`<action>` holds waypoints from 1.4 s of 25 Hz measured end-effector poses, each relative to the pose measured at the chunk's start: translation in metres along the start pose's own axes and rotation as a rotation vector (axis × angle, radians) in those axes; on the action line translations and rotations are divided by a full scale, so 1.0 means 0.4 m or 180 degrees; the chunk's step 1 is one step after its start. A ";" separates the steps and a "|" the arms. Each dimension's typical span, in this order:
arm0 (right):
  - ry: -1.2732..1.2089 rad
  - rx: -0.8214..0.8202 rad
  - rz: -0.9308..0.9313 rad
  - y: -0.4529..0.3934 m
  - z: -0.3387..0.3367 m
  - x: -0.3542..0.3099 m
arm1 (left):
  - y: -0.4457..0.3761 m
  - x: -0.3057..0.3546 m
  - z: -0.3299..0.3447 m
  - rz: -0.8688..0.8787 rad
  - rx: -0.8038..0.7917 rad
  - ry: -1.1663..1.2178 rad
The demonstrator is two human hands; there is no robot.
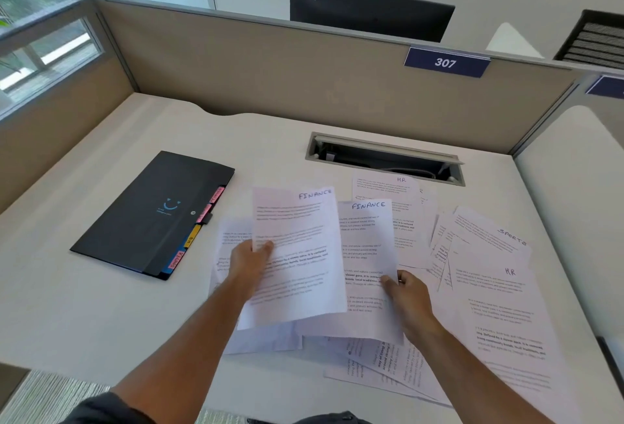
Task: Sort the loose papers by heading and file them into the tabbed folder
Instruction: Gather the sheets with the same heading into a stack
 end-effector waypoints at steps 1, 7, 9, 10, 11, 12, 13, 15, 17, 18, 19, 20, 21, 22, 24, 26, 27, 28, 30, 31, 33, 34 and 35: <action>-0.0047 -0.0069 0.0015 0.007 0.007 -0.002 | 0.007 0.003 0.018 0.0038 -0.0087 -0.0013; -0.0016 -0.0358 -0.0030 0.032 0.033 0.000 | 0.046 0.003 0.084 0.0029 -0.0387 -0.0307; -0.0039 -0.0372 0.0003 0.033 0.039 0.005 | 0.059 0.001 0.096 0.0084 -0.0504 -0.0332; -0.0068 -0.0385 0.0021 0.033 0.042 0.007 | 0.064 0.000 0.099 0.0118 -0.0527 -0.0335; -0.0082 -0.0404 0.0020 0.031 0.045 0.009 | 0.070 0.000 0.099 0.0146 -0.0533 -0.0339; -0.0092 -0.0429 0.0018 0.032 0.048 0.011 | 0.075 -0.002 0.100 0.0152 -0.0539 -0.0343; -0.0134 -0.0468 0.0020 0.033 0.052 0.013 | 0.078 -0.005 0.104 0.0137 -0.0562 -0.0325; -0.0255 -0.0583 0.0050 0.038 0.061 0.017 | 0.082 -0.011 0.113 0.0102 -0.0630 -0.0279; -0.0292 -0.0684 0.0091 0.046 0.071 0.016 | 0.085 -0.011 0.119 0.0130 -0.0651 -0.0247; -0.0305 -0.0710 0.0121 0.049 0.076 0.014 | 0.086 -0.010 0.121 0.0158 -0.0643 -0.0242; -0.0336 -0.0710 0.0158 0.050 0.078 0.016 | 0.089 -0.008 0.121 0.0186 -0.0622 -0.0247; -0.0398 -0.0714 0.0211 0.050 0.081 0.019 | 0.091 -0.005 0.120 0.0207 -0.0598 -0.0257; -0.0484 -0.0717 0.0285 0.049 0.082 0.024 | 0.093 -0.005 0.119 0.0219 -0.0582 -0.0260; -0.0589 -0.0735 0.0383 0.049 0.082 0.031 | 0.093 -0.005 0.119 0.0223 -0.0567 -0.0265; -0.0683 -0.0795 0.0562 0.047 0.085 0.043 | 0.096 -0.004 0.118 0.0225 -0.0545 -0.0293; -0.0587 -0.0898 0.0475 0.045 0.091 0.041 | 0.094 -0.008 0.119 0.0208 -0.0558 -0.0305; -0.0476 -0.0916 0.0344 0.043 0.092 0.038 | 0.092 -0.011 0.118 0.0201 -0.0561 -0.0310; -0.0359 -0.0917 0.0221 0.041 0.094 0.035 | 0.093 -0.012 0.118 0.0203 -0.0577 -0.0322; -0.0140 -0.0852 0.0088 0.033 0.094 0.043 | 0.090 -0.014 0.112 0.0241 -0.0552 -0.0408; -0.0087 -0.0800 0.0075 0.031 0.091 0.048 | 0.086 -0.017 0.105 0.0253 -0.0488 -0.0490; -0.0080 -0.0690 0.0085 0.028 0.081 0.050 | 0.072 -0.029 0.073 0.0250 -0.0165 -0.0748; -0.0107 -0.0649 0.0089 0.025 0.075 0.052 | 0.065 -0.033 0.047 0.0236 0.0102 -0.0919; -0.0124 -0.0611 0.0073 0.021 0.069 0.051 | 0.056 -0.037 0.018 0.0233 0.0429 -0.1109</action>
Point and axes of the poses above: each hand's wrist, its own y-axis away from the middle knuckle, its own z-axis out of the palm, x = y × z, the point moved 7 cm from there along -y, towards the middle knuckle, and after that the axes turned 9 degrees about -y, right-handed, at the moved point
